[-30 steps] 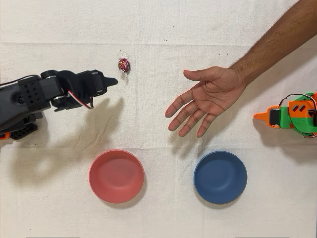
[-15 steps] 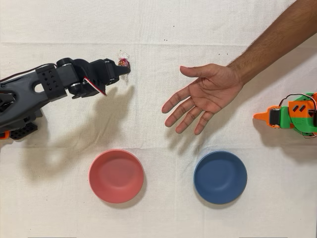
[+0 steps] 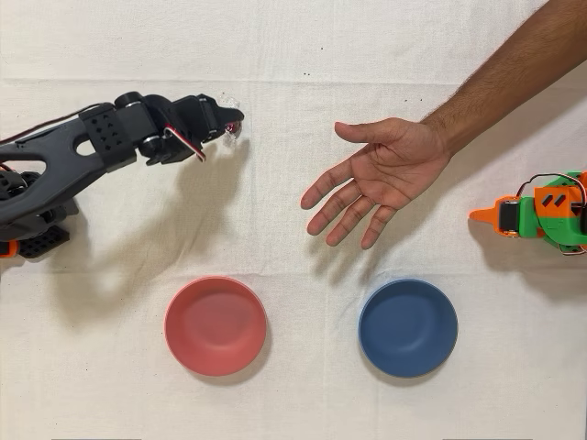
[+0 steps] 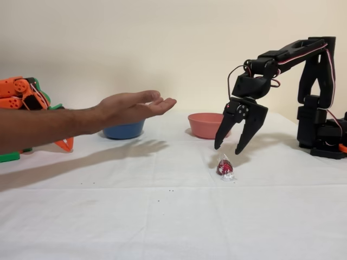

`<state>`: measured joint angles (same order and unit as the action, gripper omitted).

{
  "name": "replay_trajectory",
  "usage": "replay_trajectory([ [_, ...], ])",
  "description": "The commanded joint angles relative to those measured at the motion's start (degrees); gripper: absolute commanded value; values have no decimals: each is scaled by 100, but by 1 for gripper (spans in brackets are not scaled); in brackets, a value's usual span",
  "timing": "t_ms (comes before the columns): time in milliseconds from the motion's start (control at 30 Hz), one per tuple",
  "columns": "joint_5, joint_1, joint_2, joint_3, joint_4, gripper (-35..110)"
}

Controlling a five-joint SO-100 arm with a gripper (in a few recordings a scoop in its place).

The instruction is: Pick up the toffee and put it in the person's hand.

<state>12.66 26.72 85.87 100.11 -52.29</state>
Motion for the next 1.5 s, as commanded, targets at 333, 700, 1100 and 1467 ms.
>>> replay_trajectory([
  [333, 79, 167, -299, -501, 448, 27],
  [700, 105, 176, -378, -185, 598, 26],
  [1100, 114, 167, -229, 176, 642, 27],
  [1467, 281, 176, -360, 70, 615, 27],
])
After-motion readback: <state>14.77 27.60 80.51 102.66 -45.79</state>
